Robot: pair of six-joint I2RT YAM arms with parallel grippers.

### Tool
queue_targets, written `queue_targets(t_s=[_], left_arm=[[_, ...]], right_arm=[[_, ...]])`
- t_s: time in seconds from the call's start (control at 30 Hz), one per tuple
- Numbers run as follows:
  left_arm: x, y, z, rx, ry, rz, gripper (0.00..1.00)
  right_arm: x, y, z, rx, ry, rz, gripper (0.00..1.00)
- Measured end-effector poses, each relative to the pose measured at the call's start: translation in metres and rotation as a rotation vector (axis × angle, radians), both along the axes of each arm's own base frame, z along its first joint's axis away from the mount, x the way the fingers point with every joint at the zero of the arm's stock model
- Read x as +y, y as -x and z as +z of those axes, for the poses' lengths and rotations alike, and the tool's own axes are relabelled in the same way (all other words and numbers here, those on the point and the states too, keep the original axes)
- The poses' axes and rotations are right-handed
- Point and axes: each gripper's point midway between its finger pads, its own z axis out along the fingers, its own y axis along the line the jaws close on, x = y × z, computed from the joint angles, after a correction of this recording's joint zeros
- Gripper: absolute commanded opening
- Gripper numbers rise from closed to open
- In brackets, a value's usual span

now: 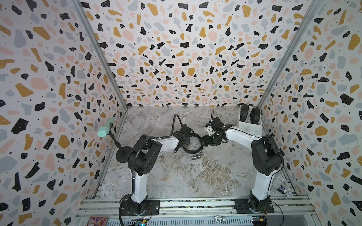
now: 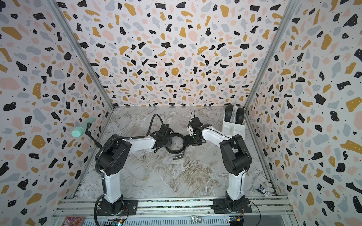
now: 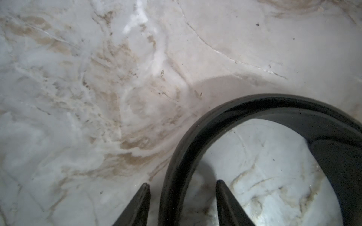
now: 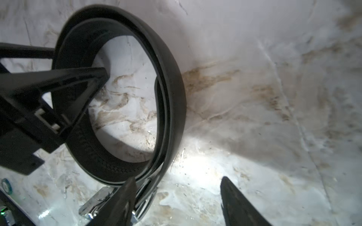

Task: Place the belts into the storage roll
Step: Roll the belt at the center of the board.

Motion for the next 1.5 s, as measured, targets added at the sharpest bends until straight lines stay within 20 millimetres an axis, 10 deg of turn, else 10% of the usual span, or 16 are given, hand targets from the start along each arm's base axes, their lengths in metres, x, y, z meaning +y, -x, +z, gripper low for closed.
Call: queue_targets(t_s=[1.1,1.5], left_arm=[[0.007,0.015,0.014,0.034,-0.021,-0.012,0.6],[-0.069,0.059,0.065,-0.012,0.111,-0.313,0.6]], right_arm=[[-0.019,0.01,-0.022,0.02,0.09,-0.008,0.47],[-0.009,-0.011,-0.035,0.012,0.111,0.031,0.18]])
